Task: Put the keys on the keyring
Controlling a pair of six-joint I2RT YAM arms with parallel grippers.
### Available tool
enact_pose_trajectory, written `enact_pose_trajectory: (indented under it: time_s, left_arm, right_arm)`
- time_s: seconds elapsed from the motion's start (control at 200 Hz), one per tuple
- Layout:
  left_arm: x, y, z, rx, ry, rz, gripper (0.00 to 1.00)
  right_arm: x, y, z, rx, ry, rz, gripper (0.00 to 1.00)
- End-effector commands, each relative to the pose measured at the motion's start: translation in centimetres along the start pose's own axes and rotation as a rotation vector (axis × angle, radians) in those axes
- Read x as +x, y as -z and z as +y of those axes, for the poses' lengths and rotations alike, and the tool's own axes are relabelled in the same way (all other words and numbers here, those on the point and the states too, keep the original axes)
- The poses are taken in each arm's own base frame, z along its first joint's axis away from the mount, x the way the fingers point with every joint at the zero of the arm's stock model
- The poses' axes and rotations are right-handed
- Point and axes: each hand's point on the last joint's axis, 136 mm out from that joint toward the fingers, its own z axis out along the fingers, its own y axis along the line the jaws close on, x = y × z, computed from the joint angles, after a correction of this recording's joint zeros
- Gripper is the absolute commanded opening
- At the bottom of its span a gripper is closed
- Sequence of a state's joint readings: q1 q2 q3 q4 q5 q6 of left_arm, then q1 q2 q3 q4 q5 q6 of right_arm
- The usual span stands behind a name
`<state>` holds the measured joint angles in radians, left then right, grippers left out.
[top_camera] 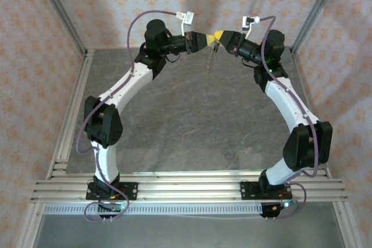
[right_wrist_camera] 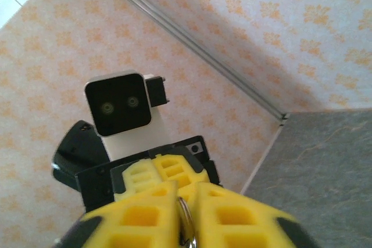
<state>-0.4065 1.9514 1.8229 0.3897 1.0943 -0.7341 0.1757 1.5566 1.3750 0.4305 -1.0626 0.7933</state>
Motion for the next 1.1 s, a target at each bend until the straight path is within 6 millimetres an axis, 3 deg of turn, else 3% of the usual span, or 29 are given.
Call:
enact_pose_trajectory:
  time_s: [0.0,0.085,0.105,0.215,0.445,0.786,1.091]
  left_arm:
    - [-1.6,0.2,-1.5,-0.002,-0.092,-0.078,0.0]
    - [-1.6,0.3,-1.0,-0.018,-0.089,-0.099,0.0]
    - [-2.4,0.7,-2.4,-0.008,-0.109,-0.115,0.0]
    - [-2.8,0.8,-2.4,-0.007,-0.101,-0.145,0.0]
    - [-3.4,1.1,-2.8,0.014,-0.086,-0.2,0.0]
    - [-3.8,1.2,-3.9,0.06,-0.082,-0.208,0.0]
    - [-3.6,0.8,-4.9,0.094,-0.083,-0.187,0.0]
  right_arm:
    - [-1.5,0.7,3.5,-0.033,0.068,-0.048,0.3]
    - [-2.7,1.6,3.8,-0.002,0.075,-0.118,0.4]
    - [-3.0,2.0,3.9,0.006,0.076,-0.14,0.42]
    - [-4.0,3.7,4.0,0.037,0.075,-0.228,0.45]
    - [-2.6,5.1,3.2,0.067,0.078,-0.254,0.47]
    - [0.6,3.9,1.2,0.122,0.159,-0.163,0.5]
    - [1.0,2.8,0.9,0.077,0.211,-0.119,0.5]
